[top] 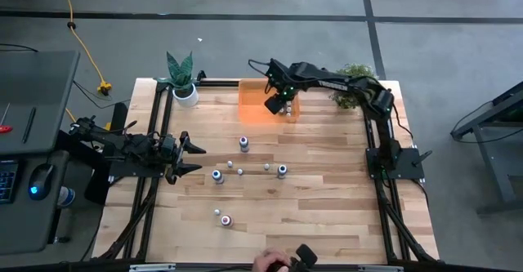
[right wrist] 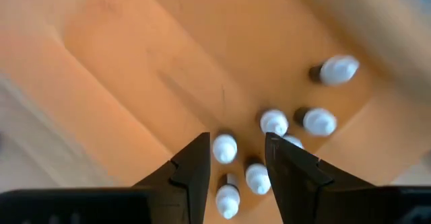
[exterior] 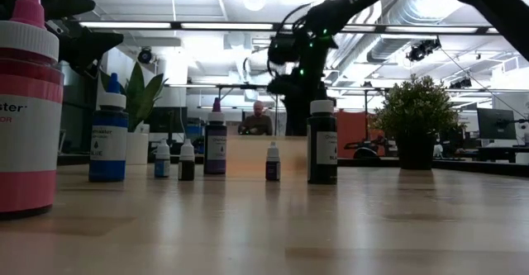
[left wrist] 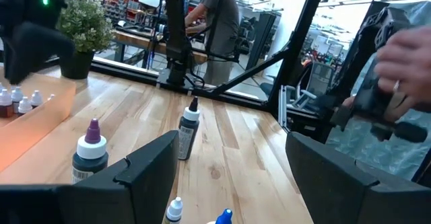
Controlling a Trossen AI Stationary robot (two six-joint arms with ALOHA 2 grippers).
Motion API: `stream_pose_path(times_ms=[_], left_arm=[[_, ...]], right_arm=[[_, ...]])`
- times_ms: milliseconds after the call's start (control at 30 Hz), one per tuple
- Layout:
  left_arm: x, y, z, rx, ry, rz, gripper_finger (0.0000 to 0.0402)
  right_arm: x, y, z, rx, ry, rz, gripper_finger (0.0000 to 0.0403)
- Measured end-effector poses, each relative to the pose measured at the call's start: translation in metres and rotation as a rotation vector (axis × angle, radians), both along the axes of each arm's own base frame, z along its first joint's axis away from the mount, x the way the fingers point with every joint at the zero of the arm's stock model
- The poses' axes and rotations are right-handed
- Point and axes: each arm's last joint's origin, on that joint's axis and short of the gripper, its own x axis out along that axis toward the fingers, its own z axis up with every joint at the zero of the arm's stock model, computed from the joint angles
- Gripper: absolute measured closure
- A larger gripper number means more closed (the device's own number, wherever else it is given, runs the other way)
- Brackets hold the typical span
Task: Pick & Place food coloring
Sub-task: Put the big black food coloring bottle into the orange bin
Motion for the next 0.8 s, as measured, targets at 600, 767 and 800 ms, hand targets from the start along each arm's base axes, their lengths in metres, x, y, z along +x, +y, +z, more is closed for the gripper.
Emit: stream_pose_path(times_ms=[600,767,800], left_arm=[[0.0,0.0,0.0,0.0,0.0,0.0,0.013],[0.0,0.0,0.0,0.0,0.0,0.0,0.013],[0.0,0.0,0.0,0.0,0.0,0.0,0.013]], right_arm=[[-0.006,0.049,0.132,-0.269,-0.54,0.225,0.0272],[-0.006,0.072,0.151,-0.265,-0.632,0.316,0.0272],[-0.007,0.076,0.154,-0.266,-0.644,0.327,0.0272]])
